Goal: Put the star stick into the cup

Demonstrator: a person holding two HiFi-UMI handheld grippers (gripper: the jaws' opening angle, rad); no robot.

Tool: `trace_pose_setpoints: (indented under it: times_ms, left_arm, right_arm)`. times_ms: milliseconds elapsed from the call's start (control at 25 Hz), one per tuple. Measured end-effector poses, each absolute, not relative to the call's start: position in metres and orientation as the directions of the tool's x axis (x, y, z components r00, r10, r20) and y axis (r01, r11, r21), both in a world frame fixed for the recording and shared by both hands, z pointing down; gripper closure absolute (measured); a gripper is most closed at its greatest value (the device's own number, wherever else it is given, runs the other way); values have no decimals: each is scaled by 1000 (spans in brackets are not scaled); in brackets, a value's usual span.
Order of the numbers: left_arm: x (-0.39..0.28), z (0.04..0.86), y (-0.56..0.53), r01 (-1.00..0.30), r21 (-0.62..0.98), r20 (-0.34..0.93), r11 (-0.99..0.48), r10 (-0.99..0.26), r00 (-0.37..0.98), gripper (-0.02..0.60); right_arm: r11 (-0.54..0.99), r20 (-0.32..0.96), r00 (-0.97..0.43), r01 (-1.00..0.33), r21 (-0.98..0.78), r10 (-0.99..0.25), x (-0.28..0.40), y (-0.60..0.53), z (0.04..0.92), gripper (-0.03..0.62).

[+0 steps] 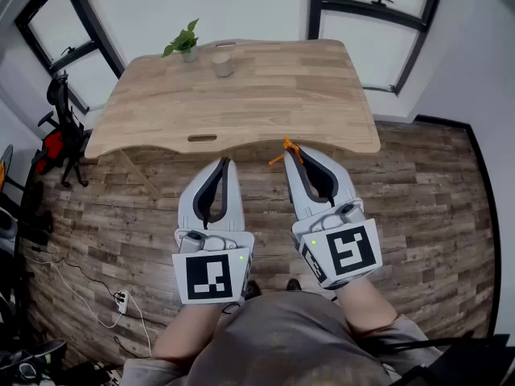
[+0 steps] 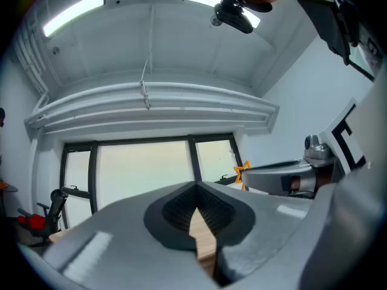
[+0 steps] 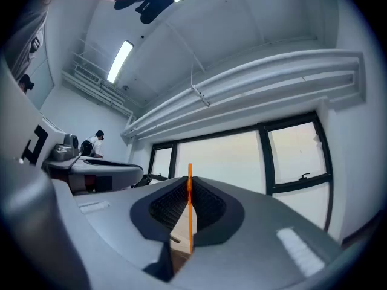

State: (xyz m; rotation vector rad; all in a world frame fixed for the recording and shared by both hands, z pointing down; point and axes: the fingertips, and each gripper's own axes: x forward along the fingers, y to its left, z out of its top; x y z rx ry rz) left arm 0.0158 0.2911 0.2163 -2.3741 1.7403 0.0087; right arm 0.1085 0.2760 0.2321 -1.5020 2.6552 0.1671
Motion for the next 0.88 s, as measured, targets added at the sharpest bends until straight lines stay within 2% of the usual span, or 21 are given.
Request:
trace_pose_setpoints:
  times_ms: [600, 880]
  left_arm:
    - [59, 228, 295, -955, -179, -104, -235, -961, 256, 581]
    - [48, 241, 281, -962, -163, -80, -218, -969, 234, 581]
  right_arm:
    - [559, -162, -553, -829, 5, -818, 158, 274, 241, 549]
    - [586, -147, -577, -810, -18, -803, 148, 259, 251, 548]
